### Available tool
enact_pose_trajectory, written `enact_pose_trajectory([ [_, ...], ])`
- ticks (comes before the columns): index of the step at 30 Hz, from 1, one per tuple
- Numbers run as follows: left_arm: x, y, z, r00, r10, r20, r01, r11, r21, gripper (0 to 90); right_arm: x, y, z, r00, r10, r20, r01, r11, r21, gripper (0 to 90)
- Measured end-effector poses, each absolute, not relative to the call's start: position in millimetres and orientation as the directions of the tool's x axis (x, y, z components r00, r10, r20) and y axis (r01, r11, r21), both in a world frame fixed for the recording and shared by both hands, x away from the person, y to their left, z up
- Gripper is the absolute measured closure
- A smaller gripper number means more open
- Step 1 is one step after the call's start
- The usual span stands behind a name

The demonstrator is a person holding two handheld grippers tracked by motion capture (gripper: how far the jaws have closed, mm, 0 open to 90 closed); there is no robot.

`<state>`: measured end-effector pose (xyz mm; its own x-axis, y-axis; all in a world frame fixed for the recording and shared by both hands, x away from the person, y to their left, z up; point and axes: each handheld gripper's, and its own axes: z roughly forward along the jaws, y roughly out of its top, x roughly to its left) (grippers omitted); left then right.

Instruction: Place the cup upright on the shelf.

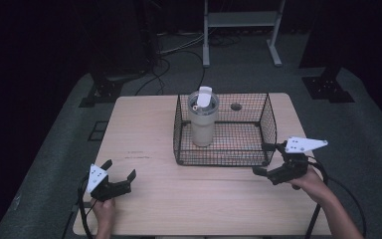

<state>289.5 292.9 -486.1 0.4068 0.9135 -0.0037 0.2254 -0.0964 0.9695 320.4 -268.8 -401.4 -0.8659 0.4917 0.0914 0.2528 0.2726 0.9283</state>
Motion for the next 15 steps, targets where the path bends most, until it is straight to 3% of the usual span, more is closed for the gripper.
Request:
enact_pose_trajectory([
  [15, 289, 293, -486, 0.407, 0.913, -0.003, 0.226, -0.097, 0.969, 0.0, 306, -275, -408, -0.868, 0.489, 0.089, 0.25, 0.276, 0.928, 5.2],
])
